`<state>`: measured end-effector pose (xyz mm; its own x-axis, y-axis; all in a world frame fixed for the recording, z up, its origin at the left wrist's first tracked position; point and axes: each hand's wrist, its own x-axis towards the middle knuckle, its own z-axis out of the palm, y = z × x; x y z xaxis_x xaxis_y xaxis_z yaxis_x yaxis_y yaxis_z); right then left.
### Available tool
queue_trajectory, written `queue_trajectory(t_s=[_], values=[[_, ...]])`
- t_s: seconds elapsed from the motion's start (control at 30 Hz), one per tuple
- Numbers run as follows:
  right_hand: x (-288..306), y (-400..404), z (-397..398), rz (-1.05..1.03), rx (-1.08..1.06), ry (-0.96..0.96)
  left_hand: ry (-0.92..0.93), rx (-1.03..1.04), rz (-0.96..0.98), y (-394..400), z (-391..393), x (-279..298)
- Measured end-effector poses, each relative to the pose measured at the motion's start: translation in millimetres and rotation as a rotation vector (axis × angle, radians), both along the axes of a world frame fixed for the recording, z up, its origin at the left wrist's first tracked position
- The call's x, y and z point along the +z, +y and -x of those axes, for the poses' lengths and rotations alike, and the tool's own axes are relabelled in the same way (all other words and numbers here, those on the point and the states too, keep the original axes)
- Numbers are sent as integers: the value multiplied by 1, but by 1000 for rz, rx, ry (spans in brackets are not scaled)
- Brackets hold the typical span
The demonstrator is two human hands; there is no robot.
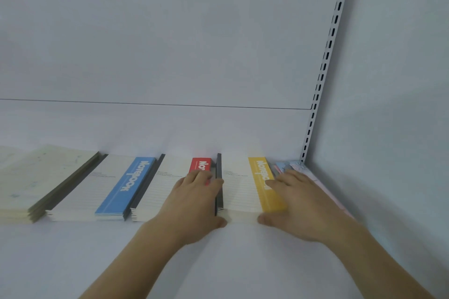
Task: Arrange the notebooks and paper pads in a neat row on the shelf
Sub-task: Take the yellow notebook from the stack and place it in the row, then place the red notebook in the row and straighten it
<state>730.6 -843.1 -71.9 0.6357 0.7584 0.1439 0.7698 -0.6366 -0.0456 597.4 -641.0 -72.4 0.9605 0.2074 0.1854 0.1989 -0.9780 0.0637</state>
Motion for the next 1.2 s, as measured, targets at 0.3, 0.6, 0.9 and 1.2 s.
queue_trajectory(t_s=[0.3,0.6,0.9,1.2], values=[[3,46,71,-107,51,-57,-133,58,57,29,63,0],[1,157,196,-136,126,-50,-302,164,40,118,199,7],[0,310,344,-186,293,-40,-260,415,21,238,364,2],[3,465,424,-163,442,-38,-227,638,16,359,458,1]])
